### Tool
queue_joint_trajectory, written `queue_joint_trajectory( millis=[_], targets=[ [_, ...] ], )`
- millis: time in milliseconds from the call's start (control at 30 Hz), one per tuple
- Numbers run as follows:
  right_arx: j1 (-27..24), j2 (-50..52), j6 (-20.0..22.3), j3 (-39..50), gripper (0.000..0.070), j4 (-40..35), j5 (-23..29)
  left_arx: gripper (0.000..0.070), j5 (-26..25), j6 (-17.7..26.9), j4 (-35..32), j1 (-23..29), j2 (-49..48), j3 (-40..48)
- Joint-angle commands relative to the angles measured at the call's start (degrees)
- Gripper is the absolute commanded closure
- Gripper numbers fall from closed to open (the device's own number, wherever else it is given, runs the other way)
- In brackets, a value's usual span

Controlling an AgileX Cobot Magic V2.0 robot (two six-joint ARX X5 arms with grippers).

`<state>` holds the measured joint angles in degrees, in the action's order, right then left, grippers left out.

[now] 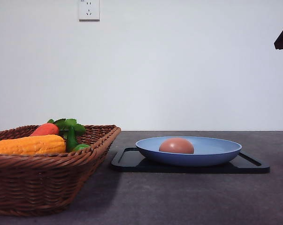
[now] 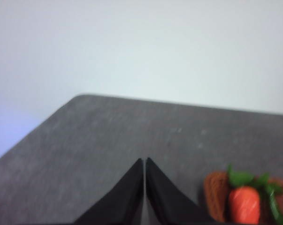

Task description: Transfer egg from basket to plate and serve

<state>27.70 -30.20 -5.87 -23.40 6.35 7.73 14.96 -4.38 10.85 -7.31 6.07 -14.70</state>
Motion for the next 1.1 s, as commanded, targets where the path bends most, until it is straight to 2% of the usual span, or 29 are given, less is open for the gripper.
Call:
queue_joint_trajectory(
  millis=[0,333,700,1067],
  targets=[
    [0.28,-0.28,-0.66,-0.37,0.0700,-0.76,0.26,0.0700,-1.36,0.06,-0.58,1.23,-0.26,2.15],
    [0.28,-0.26,-0.68,-0.39,0.0700,-0.76,0.26,0.0700,-7.97,-1.31,0.00,5.29,-0.60,8.86],
    [0.28,-0.28,-0.68,-0.37,0.0700,-0.76,0.26,0.0700,-8.45,-4.24,0.40,5.84,-4.94,14.18],
    [0.28,-0.28,-0.66,-0.39,0.0700,-0.76,0.26,0.0700,-8.93,-4.26,0.24,5.90,-5.89,14.18]
  ],
)
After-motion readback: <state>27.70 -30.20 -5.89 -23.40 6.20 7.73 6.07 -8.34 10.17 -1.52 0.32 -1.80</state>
